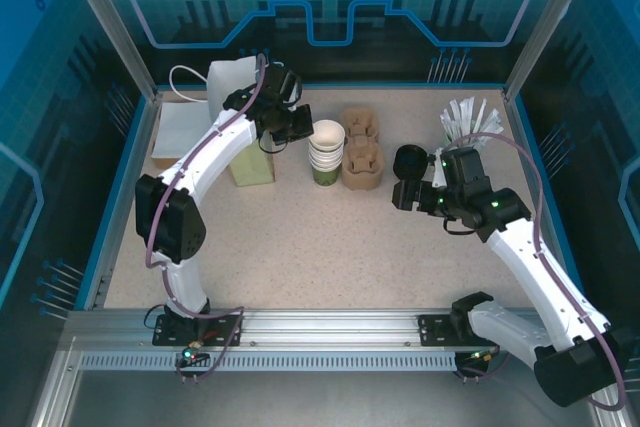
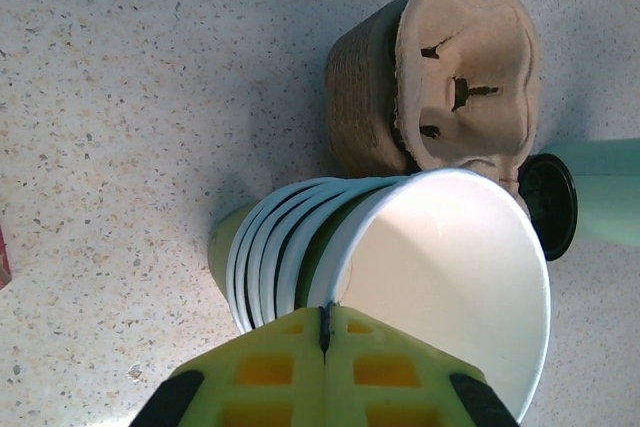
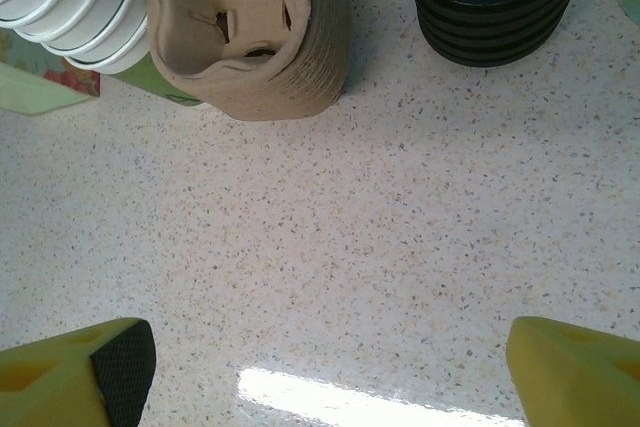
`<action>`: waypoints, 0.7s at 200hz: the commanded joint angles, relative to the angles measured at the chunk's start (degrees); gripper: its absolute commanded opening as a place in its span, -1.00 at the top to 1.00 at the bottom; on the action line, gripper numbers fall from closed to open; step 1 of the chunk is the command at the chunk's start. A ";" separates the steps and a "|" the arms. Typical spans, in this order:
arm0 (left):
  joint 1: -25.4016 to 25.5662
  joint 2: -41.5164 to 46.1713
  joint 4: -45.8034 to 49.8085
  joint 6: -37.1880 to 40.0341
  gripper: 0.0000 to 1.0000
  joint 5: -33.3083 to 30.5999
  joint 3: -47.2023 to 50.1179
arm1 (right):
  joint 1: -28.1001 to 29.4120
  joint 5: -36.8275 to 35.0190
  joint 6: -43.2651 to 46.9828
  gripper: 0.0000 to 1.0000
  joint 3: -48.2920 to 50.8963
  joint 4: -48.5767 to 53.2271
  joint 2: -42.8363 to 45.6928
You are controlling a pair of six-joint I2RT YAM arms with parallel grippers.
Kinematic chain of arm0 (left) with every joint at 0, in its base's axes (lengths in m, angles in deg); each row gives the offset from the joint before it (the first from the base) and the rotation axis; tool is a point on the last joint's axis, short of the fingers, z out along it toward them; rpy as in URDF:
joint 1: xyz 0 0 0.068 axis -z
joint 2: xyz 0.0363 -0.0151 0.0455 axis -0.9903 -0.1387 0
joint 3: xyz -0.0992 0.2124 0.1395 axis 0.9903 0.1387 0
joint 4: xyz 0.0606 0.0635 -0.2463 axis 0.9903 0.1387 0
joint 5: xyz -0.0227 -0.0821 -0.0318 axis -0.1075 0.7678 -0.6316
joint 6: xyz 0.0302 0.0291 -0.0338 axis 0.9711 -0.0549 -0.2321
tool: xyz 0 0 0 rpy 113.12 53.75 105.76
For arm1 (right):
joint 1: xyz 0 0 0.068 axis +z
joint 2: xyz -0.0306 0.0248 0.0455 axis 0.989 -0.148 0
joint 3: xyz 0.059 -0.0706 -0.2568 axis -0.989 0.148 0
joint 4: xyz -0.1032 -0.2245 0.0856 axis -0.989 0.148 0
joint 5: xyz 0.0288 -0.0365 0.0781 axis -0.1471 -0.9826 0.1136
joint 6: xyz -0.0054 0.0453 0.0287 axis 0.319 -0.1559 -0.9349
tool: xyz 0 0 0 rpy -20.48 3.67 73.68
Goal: Pack the takeout coffee
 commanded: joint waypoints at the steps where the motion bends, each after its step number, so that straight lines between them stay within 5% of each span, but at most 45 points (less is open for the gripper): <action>1: 0.08 0.75 0.99 2.13 1.00 1.60 -1.94 | -1.04 -0.53 1.10 -0.86 -0.31 0.88 0.11; 140: 0.34 20.03 4.39 1.56 1.00 2.99 -1.51 | -5.70 -1.48 4.84 -0.87 -0.27 0.18 -0.37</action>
